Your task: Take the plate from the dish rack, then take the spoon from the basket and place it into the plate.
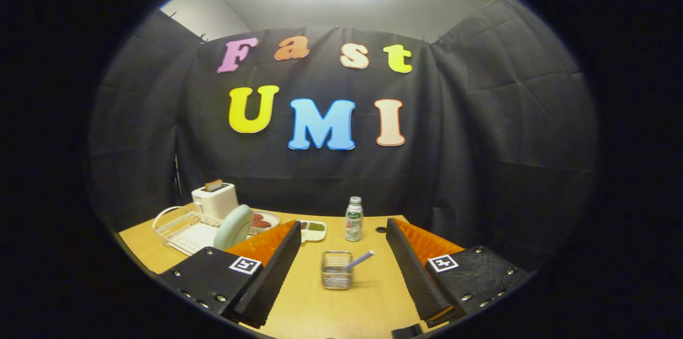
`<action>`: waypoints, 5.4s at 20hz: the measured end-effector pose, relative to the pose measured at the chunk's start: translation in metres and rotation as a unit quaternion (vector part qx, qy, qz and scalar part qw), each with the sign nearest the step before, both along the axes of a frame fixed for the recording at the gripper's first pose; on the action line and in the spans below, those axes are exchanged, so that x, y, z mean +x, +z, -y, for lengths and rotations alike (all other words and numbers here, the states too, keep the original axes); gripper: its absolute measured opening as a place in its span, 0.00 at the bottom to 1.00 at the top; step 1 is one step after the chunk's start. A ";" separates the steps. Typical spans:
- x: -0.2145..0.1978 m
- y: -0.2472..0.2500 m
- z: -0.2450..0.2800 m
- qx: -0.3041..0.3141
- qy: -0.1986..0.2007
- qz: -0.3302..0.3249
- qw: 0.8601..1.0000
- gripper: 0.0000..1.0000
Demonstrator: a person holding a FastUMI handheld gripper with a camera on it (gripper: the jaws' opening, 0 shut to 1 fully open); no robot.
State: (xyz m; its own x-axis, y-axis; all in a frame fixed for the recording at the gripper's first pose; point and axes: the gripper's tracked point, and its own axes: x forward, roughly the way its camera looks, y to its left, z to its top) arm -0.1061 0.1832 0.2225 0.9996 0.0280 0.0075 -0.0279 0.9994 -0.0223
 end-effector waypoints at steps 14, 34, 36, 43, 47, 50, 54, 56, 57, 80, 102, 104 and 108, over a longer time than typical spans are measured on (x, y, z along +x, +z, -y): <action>0.136 -0.067 -0.182 0.064 0.034 -0.138 0.988 0.98; 0.209 -0.187 -0.217 0.102 -0.001 -0.321 0.942 0.38; 0.210 -0.186 -0.216 0.093 -0.015 -0.321 0.943 0.36; 0.214 -0.149 -0.207 0.028 -0.086 -0.282 0.955 0.33; 0.213 -0.125 -0.202 -0.008 -0.111 -0.263 0.958 0.33; 0.209 -0.115 -0.202 -0.015 -0.115 -0.261 0.958 0.31; 0.195 -0.107 -0.194 -0.017 -0.126 -0.261 0.957 0.30; 0.186 -0.094 -0.191 -0.026 -0.128 -0.249 0.960 0.30; 0.180 -0.086 -0.189 -0.030 -0.128 -0.243 0.961 0.30; -0.002 -0.150 -0.141 -0.023 -0.079 -0.283 0.956 0.30; -0.009 -0.253 -0.189 0.222 0.034 -0.399 0.889 0.30; -0.009 -0.262 -0.197 0.250 0.051 -0.412 0.875 0.30; -0.012 -0.276 -0.207 0.292 0.068 -0.429 0.852 0.31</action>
